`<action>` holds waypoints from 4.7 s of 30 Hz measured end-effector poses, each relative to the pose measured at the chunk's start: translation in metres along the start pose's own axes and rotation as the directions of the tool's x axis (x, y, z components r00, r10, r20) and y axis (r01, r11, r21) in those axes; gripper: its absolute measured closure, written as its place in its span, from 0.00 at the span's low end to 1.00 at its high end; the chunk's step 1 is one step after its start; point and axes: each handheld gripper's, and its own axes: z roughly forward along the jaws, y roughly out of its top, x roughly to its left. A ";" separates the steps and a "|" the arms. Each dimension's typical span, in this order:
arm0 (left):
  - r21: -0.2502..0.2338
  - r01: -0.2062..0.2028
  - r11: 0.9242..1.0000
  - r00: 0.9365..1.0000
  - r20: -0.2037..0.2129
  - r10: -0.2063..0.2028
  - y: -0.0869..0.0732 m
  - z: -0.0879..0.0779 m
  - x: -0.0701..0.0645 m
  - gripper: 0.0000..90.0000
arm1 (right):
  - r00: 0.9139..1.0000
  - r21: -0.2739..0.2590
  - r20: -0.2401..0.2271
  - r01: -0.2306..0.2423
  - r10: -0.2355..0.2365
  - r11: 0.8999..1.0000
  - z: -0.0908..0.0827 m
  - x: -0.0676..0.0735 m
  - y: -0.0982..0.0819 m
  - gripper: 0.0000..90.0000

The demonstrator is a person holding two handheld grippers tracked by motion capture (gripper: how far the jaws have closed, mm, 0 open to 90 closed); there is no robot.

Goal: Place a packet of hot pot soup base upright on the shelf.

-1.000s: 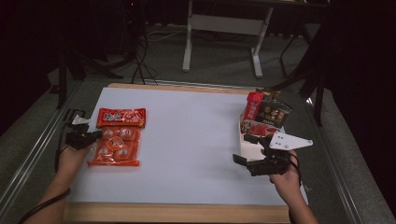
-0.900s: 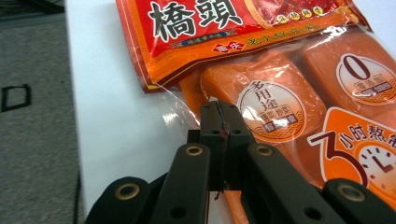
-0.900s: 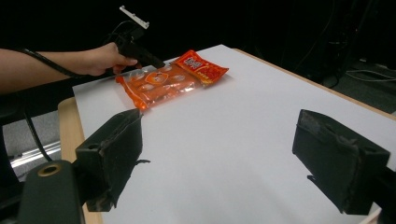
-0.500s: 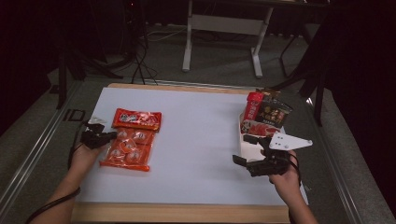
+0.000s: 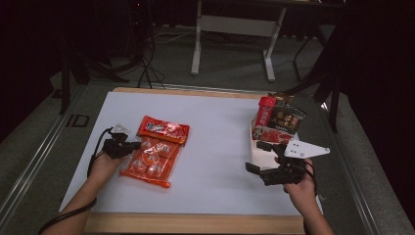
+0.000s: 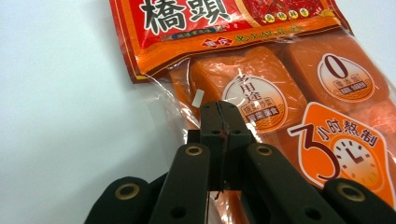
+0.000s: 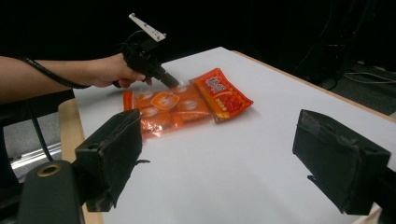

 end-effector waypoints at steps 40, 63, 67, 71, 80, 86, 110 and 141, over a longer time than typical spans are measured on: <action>0.144 -0.142 0.979 0.987 0.090 0.130 -0.021 -0.022 -0.033 1.00 | 1.000 -0.005 0.011 0.014 -0.014 1.000 -0.006 0.006 0.001 0.17; 0.092 -0.150 0.984 0.973 0.189 0.131 -0.001 0.011 -0.086 1.00 | 1.000 -0.005 0.006 0.015 -0.015 1.000 -0.004 0.006 0.000 0.17; 0.067 -0.092 0.994 0.987 0.138 0.082 0.007 0.015 -0.070 1.00 | 1.000 -0.004 0.006 0.013 -0.013 1.000 -0.005 0.006 -0.001 0.17; 0.060 -0.074 0.995 0.993 0.097 0.067 0.013 0.020 -0.063 1.00 | 1.000 -0.005 0.009 0.010 -0.010 1.000 -0.006 0.005 -0.001 0.17; 0.052 -0.065 0.997 0.992 0.107 0.059 0.019 0.033 -0.063 1.00 | 1.000 -0.007 0.010 0.015 -0.015 1.000 -0.007 0.005 -0.003 0.18; 0.066 -0.081 0.995 0.992 0.106 0.074 0.023 0.036 -0.066 1.00 | 1.000 -0.005 0.012 0.020 -0.020 1.000 -0.007 0.006 -0.003 0.17; 0.069 -0.171 0.983 0.966 0.210 0.153 0.045 0.069 -0.123 1.00 | 1.000 -0.015 0.007 0.021 -0.021 1.000 -0.009 0.005 -0.006 0.19; -0.070 -0.041 0.997 0.973 0.222 0.055 0.074 0.056 -0.079 0.42 | 0.996 -0.007 0.082 0.033 -0.032 0.999 -0.003 0.014 -0.011 0.13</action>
